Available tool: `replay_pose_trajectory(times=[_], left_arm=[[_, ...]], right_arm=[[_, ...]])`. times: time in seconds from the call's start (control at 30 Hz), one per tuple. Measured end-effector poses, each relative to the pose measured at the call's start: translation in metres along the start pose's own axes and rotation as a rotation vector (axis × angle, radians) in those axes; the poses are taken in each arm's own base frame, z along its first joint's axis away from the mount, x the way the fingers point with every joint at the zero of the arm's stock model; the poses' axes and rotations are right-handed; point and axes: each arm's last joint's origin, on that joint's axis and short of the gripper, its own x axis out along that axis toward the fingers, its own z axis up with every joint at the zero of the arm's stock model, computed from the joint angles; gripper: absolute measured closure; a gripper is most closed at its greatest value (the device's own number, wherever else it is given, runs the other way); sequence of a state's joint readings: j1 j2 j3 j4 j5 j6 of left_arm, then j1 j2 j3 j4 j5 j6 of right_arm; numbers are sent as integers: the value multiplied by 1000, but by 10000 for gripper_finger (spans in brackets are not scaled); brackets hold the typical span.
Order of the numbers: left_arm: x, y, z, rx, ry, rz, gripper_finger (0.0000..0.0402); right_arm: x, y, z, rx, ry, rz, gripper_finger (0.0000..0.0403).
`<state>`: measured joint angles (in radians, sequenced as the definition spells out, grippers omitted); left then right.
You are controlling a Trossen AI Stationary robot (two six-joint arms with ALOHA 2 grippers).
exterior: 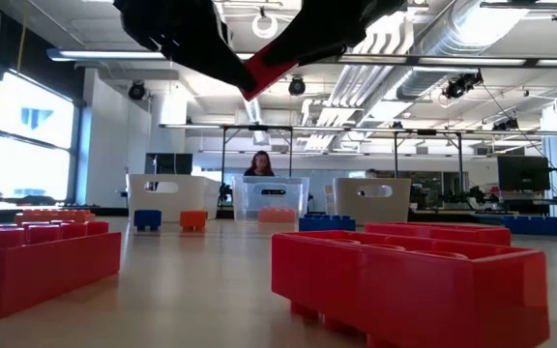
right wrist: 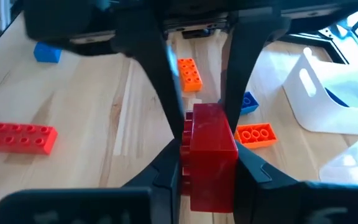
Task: Sort & place blocks by color
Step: Put the red game piece into the gray bin
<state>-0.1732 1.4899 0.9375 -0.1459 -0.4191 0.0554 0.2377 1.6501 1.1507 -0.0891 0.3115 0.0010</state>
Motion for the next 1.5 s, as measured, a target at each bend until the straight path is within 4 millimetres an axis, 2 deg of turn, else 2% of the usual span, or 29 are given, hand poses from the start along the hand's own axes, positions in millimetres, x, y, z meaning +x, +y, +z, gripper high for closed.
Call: replay_pose_trajectory(times=[0.23, 0.4, 0.6, 0.83, 1.1, 1.5], left_arm=[[3, 8, -3, -65, 29, 43, 255], [6, 17, -7, -120, 66, 82, 222], [8, 26, -13, -161, 119, 142, 193], [10, 32, -16, -162, 151, 158, 190], [10, 32, -18, -158, 161, 159, 190], [10, 32, -18, -157, 165, 160, 190]], right_arm=[[3, -12, -3, 33, 33, -38, 335], [7, -27, -9, 62, 94, -90, 335], [7, -55, -20, 100, 193, -304, 335], [5, -92, -29, 175, 259, -523, 335], [2, -136, -38, 266, 299, -664, 335], [-12, -199, -74, 591, 462, -723, 328]])
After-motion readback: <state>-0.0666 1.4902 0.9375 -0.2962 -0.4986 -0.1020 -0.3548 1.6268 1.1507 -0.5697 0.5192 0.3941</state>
